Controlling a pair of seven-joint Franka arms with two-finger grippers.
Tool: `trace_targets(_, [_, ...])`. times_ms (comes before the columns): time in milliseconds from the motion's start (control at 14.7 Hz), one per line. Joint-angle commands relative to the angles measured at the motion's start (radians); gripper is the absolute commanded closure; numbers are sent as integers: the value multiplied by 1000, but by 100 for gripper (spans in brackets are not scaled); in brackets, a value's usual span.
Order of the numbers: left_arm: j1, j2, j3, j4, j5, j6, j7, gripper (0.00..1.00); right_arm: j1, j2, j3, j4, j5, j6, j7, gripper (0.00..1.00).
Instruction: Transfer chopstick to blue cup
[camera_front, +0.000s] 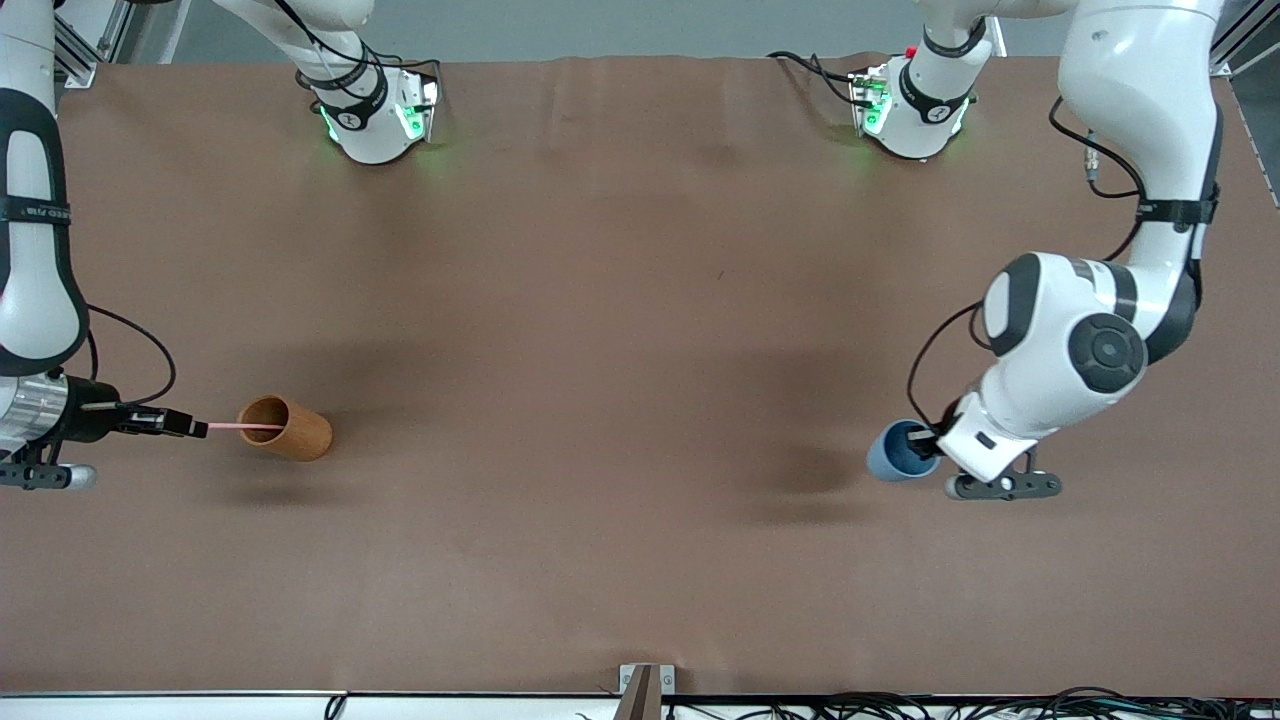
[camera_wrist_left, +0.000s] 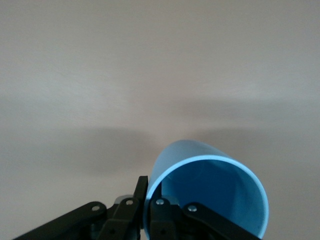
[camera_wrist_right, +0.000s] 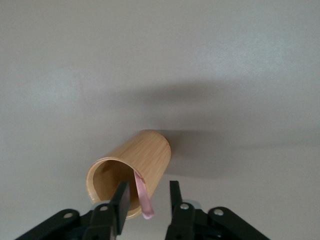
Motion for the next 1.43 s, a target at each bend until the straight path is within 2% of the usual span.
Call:
trace_targets(0, [-106, 13, -3, 22, -13, -17, -224, 100, -25, -6, 13, -6, 24, -4, -16, 67])
trace_targets(340, [-319, 149, 0, 145, -5, -6, -577, 100, -25, -8, 13, -5, 27, -23, -8, 75])
trace_targets(545, [-404, 209, 1, 181, -4, 32, -677, 100, -25, -8, 13, -5, 27, -53, -7, 75])
trace_targets(953, [-468, 277, 7, 179, 6, 161, -733, 99, -35, -8, 13, -3, 27, -101, -7, 75])
trace_targets(1225, [-481, 294, 12, 176, 30, 185, -736, 98, -37, -8, 14, 3, 29, -98, -7, 77])
trace_targets(1293, [-481, 294, 12, 176, 32, 185, -736, 94, -37, -8, 14, 3, 30, -98, -7, 77])
trace_targets(1361, [-476, 294, 12, 174, 35, 185, -734, 72, -37, -8, 14, 6, 30, -96, -7, 77])
